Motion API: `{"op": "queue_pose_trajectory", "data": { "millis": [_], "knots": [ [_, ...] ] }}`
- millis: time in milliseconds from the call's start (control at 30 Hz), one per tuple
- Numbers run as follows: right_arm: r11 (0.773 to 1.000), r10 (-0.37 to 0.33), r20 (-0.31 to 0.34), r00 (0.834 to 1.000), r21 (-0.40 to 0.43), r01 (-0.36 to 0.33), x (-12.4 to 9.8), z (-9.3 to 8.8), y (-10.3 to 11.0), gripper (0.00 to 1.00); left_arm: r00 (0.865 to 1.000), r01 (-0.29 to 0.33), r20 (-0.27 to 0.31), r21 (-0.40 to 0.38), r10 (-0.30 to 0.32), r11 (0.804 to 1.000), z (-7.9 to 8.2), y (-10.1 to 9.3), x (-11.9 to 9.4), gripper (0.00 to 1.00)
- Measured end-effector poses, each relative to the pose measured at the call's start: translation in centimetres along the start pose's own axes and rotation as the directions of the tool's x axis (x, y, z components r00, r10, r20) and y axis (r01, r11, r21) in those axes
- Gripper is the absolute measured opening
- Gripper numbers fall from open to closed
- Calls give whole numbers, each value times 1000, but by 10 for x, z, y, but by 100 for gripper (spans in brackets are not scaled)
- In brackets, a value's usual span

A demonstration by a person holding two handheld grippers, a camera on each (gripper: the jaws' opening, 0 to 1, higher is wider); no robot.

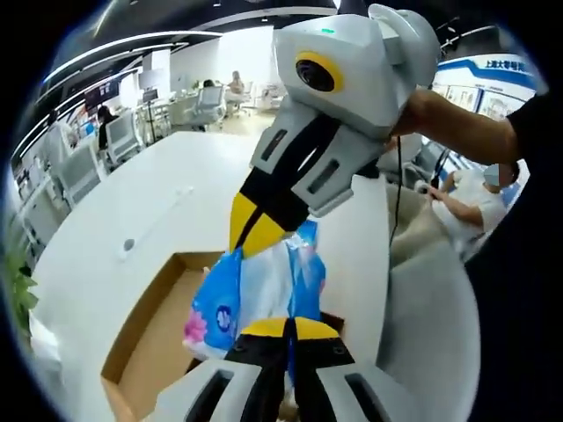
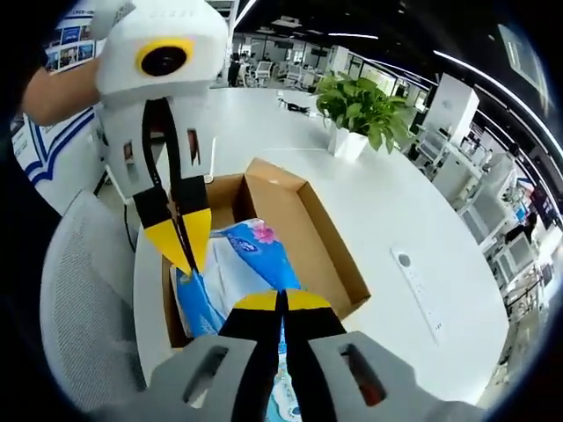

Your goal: Operate the shoe box by opening the lid, removing the specified soft item, and placing it in the target area until the item is outside and the box remains undamaged.

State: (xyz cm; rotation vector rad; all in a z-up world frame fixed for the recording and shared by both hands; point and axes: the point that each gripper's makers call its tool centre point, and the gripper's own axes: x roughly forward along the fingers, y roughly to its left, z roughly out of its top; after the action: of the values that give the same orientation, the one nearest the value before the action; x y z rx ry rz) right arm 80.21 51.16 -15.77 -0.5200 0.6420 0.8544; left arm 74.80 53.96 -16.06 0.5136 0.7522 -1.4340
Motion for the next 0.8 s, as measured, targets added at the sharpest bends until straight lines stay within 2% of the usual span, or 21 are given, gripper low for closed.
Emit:
{"op": "queue_pose_trajectory", "data": {
  "millis": [400,800],
  "knots": [
    [998,-61,-2,998,27,61,-51,-28,-22,0,998,55,21,52,-57,997,49,-21,26,0],
    [993,-105,-15,994,47,106,-81,-59,-42,0,996,87,23,105,-90,991,86,-36,59,0]
  ]
}}
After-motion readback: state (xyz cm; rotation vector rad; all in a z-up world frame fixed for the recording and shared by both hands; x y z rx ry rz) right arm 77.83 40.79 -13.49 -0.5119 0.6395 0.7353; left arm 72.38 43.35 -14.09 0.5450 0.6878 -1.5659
